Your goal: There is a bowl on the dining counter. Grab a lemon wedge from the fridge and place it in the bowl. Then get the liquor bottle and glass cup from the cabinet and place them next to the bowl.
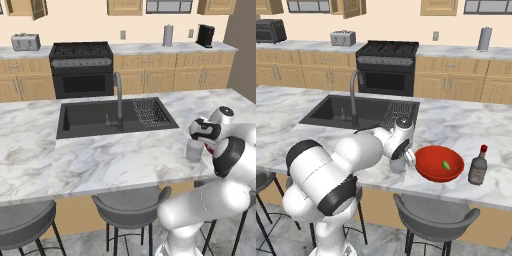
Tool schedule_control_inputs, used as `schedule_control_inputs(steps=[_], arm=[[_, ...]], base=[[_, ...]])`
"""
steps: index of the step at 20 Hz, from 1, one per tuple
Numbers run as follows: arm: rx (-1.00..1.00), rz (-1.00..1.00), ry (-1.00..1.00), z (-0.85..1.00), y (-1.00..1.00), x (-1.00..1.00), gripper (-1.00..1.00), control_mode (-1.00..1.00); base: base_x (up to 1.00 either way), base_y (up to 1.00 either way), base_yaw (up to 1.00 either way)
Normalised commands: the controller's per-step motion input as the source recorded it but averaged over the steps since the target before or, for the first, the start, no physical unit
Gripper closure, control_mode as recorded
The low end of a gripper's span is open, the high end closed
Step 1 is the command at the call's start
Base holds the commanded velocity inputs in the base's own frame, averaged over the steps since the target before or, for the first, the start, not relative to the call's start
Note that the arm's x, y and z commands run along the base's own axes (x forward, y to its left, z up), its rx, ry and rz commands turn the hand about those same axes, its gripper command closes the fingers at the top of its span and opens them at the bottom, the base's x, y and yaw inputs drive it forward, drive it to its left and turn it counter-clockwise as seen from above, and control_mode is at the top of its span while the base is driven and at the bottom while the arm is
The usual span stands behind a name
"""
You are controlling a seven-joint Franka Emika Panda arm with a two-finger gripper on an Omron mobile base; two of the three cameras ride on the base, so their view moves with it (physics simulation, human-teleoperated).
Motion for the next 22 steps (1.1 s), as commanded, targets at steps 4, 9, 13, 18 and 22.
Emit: schedule_control_inputs(steps=[4, 9, 13, 18, 22], arm=[[0.0, 0.0, 0.02, 0.41, 0.11, -0.06, -1.0, -1.0], [0.0, 0.01, 0.0, 0.5, 0.14, -0.25, -1.0, -1.0], [0.0, 0.0, 0.0, 0.5, 0.17, -0.47, -1.0, -1.0], [0.0, 0.0, 0.0, 0.3, 0.28, -0.6, -1.0, -1.0], [-0.03, 0.0, 0.0, 0.14, 0.44, -0.8, -1.0, -1.0]], base=[[0.0, 0.0, 0.0], [0.0, 0.0, 0.0], [0.0, 0.0, 0.0], [0.0, 0.0, 0.0], [0.0, 0.0, 0.0]])
